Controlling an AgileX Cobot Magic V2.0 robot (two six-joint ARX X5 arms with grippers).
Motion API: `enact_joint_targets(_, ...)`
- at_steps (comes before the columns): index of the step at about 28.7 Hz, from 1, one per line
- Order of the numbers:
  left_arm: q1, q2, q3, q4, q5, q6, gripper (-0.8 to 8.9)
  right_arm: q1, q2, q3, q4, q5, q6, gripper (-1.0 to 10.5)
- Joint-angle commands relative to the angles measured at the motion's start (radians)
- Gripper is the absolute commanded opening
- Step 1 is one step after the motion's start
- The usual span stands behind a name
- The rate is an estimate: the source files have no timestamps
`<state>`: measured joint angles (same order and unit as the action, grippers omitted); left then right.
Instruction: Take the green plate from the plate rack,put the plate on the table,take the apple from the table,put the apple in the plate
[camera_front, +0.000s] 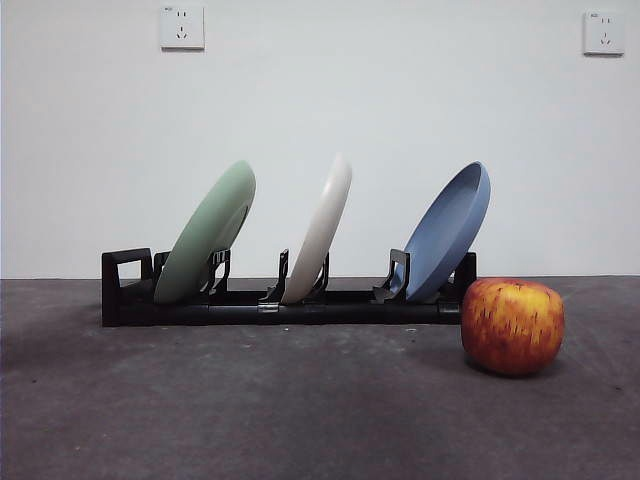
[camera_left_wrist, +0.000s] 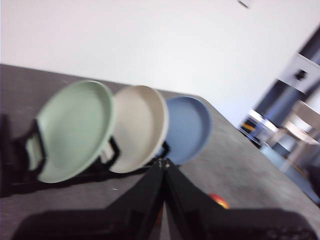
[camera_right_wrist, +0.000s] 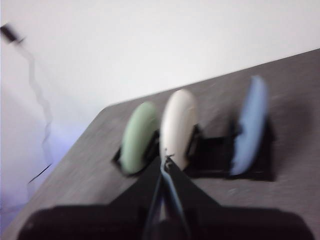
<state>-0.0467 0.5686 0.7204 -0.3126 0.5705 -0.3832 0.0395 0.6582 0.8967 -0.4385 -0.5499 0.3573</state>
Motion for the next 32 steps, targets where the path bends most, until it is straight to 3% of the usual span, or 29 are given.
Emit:
enact_joint_targets(1,0.002,0.098,0.114,-0.066,0.062,0.058,-0.06,0.001,0.109,0.137,-0.078,-0.12,-0.068,-0.2)
enact_joint_targets(3,-0.001,0.18,0.212,-0.146,0.095,0.107,-0.06,0.01,0.192,0.238,-0.166,-0.161,-0.115,-0.2)
enact_joint_targets(6,-0.013,0.299,0.351,-0.279,0.111,0.186,-0.06,0.046,0.308,0.372,-0.311,-0.131,-0.2,-0.1)
enact_joint_targets(8,-0.024,0.368,0.428,-0.364,0.111,0.244,-0.05,0.077,0.373,0.443,-0.389,-0.075,-0.233,0.4)
enact_joint_targets(11,-0.042,0.476,0.547,-0.486,0.109,0.33,0.07,0.126,0.472,0.539,-0.485,0.048,-0.258,2.1)
enact_joint_targets(13,-0.051,0.532,0.603,-0.533,0.105,0.351,0.97,0.148,0.523,0.584,-0.521,0.117,-0.257,3.4)
enact_joint_targets(15,-0.063,0.578,0.648,-0.562,0.072,0.354,2.94,0.166,0.567,0.62,-0.546,0.168,-0.256,4.9)
enact_joint_targets(17,-0.077,0.607,0.674,-0.571,0.028,0.354,4.51,0.182,0.596,0.639,-0.554,0.191,-0.257,5.6)
enact_joint_targets(23,-0.147,0.7,0.703,-0.513,-0.143,0.336,4.58,0.211,0.642,0.671,-0.549,0.203,-0.256,5.7)
enact_joint_targets(27,-0.179,0.848,0.748,-0.449,-0.179,0.312,4.58,0.211,0.642,0.671,-0.55,0.225,-0.256,5.7)
enact_joint_targets(32,-0.232,1.115,0.989,-0.496,-0.213,0.312,4.58,0.211,0.642,0.671,-0.554,0.23,-0.256,5.7)
